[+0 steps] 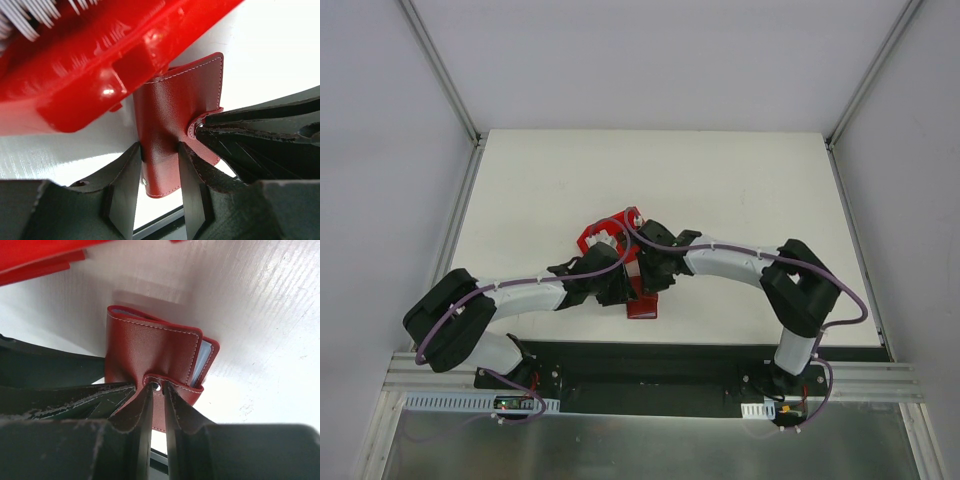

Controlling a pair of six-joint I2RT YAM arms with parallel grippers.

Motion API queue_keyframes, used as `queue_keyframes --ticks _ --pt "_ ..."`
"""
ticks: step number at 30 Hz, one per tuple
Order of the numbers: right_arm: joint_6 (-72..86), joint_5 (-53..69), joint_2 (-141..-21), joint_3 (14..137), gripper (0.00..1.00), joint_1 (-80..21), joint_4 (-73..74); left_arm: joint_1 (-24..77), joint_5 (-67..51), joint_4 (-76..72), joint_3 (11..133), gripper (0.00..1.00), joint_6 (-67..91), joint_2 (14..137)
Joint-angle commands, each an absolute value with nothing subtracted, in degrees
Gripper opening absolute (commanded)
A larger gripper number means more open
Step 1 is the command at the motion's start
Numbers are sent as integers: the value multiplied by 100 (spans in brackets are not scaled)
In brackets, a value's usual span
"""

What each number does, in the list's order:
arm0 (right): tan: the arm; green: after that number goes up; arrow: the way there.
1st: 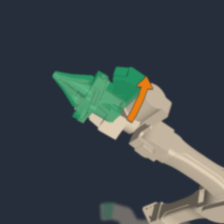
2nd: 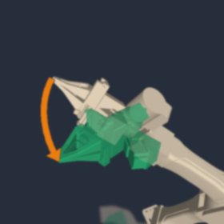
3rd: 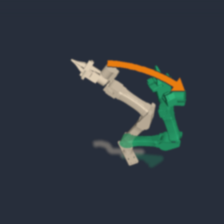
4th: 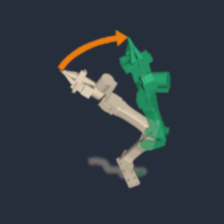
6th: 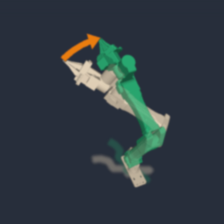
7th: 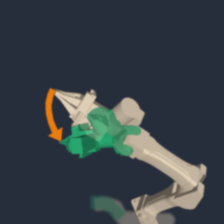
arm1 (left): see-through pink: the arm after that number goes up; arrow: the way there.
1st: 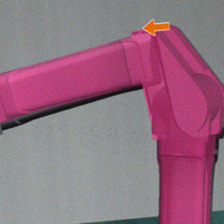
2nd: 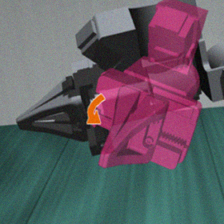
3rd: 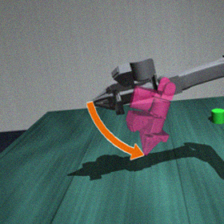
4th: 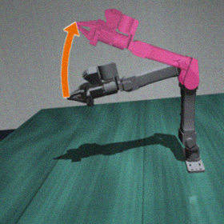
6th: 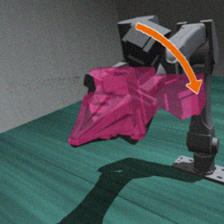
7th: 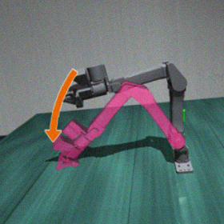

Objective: Put the credit cards into the card holder
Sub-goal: Close the card holder at the center of the board.

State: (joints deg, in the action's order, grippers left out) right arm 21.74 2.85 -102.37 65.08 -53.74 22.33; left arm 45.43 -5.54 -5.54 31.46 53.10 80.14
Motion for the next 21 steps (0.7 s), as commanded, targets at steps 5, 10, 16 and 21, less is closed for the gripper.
queue_keyframes --ticks 5,10,16,21 --pt "1942 -333 -11048 6478 15 -5414 2945 4614 -607 -352 3120 35 5168 8165" --pt "1978 -177 -10364 6083 17 -5353 2191 4623 -379 -352 2997 35 5168 7885" --pt "1969 -237 -9388 5529 26 -5212 986 4614 121 -343 2813 38 5107 7296" --pt "1662 -273 -8870 5327 34 -5194 424 4614 535 -290 2742 40 4931 6734"
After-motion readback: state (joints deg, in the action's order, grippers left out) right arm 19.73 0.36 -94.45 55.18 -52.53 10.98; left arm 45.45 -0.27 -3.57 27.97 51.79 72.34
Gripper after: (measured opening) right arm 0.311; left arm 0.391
